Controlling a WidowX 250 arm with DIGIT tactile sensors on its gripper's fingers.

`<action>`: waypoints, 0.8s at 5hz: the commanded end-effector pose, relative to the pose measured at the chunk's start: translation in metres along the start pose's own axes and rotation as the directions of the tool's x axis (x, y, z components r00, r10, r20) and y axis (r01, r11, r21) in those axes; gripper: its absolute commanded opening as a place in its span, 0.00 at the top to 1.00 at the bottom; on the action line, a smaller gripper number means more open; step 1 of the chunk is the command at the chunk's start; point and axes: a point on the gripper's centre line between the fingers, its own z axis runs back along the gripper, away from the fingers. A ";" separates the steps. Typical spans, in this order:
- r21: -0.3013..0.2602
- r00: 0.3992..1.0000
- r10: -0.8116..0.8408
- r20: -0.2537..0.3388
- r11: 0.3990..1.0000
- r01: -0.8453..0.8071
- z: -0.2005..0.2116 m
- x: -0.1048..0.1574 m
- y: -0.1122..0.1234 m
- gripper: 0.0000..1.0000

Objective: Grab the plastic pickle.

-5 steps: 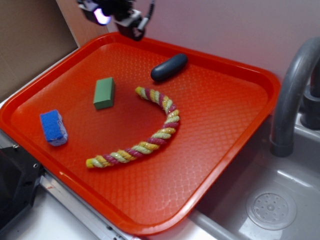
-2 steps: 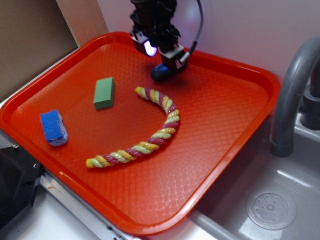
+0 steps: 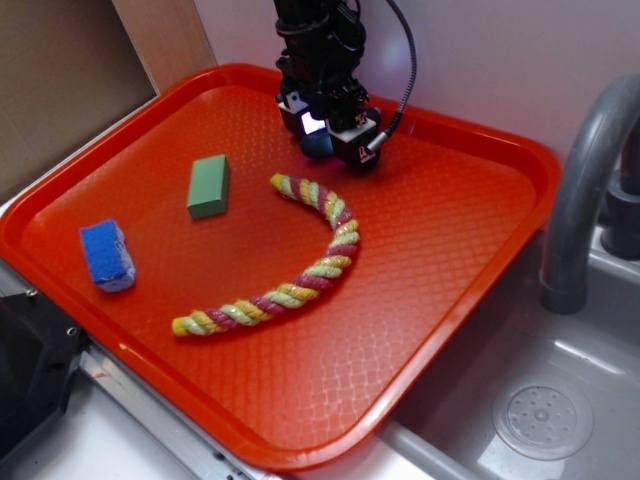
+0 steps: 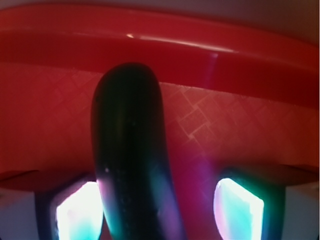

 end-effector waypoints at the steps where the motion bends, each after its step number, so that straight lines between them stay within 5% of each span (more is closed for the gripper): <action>1: 0.004 0.996 -0.071 0.053 0.997 0.071 0.008 0.012 -0.004 1.00; 4: 0.034 0.992 -0.096 0.087 0.995 0.094 0.025 0.007 0.002 1.00</action>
